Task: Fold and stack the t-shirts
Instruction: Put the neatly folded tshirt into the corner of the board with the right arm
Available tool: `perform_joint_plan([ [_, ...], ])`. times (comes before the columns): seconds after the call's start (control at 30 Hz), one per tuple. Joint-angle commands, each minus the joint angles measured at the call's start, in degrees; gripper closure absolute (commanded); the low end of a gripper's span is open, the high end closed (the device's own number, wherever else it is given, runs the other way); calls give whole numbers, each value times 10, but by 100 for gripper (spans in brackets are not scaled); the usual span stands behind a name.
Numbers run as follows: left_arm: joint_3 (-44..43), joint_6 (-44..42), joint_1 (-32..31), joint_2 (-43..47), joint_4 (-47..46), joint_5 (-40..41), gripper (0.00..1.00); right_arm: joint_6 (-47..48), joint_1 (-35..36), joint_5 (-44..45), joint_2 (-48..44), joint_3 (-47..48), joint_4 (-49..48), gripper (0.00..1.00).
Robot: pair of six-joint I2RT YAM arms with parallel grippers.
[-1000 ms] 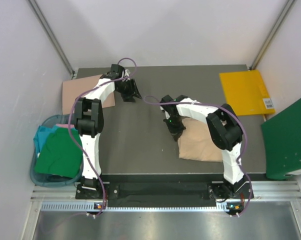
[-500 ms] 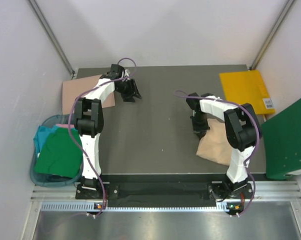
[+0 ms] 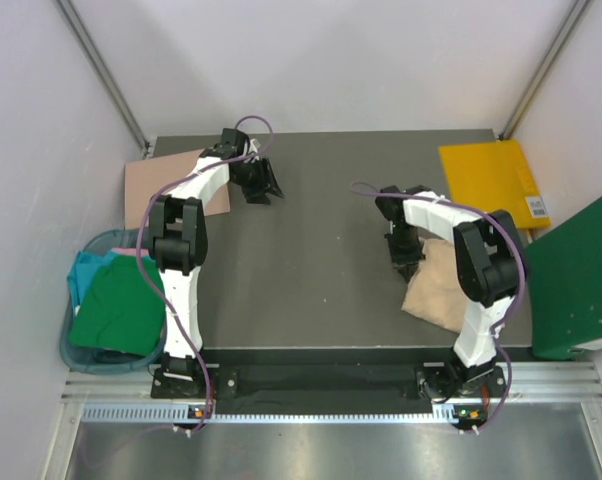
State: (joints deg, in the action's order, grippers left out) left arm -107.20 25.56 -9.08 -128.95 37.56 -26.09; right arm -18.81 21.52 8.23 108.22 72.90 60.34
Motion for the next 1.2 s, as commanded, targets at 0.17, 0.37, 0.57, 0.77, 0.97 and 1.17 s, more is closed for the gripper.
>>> perform_joint_plan([
  [0.17,1,5,3,21,-9,-2,46,-18,68,-78,-12,-21,43,99],
  [0.37,1,4,3,20,-9,-3,46,-41,58,-45,-26,-62,69,100],
  [0.57,3,3,3,20,-9,-3,46,-56,23,-17,-53,-94,82,100],
  [0.77,3,4,3,19,-11,-7,46,-50,-28,26,-80,-117,89,100],
  [0.97,7,0,3,22,-10,-7,46,-52,-45,38,-85,-123,93,100],
  [1.17,12,-1,3,26,-11,-7,46,-63,-56,58,-86,-128,93,100],
])
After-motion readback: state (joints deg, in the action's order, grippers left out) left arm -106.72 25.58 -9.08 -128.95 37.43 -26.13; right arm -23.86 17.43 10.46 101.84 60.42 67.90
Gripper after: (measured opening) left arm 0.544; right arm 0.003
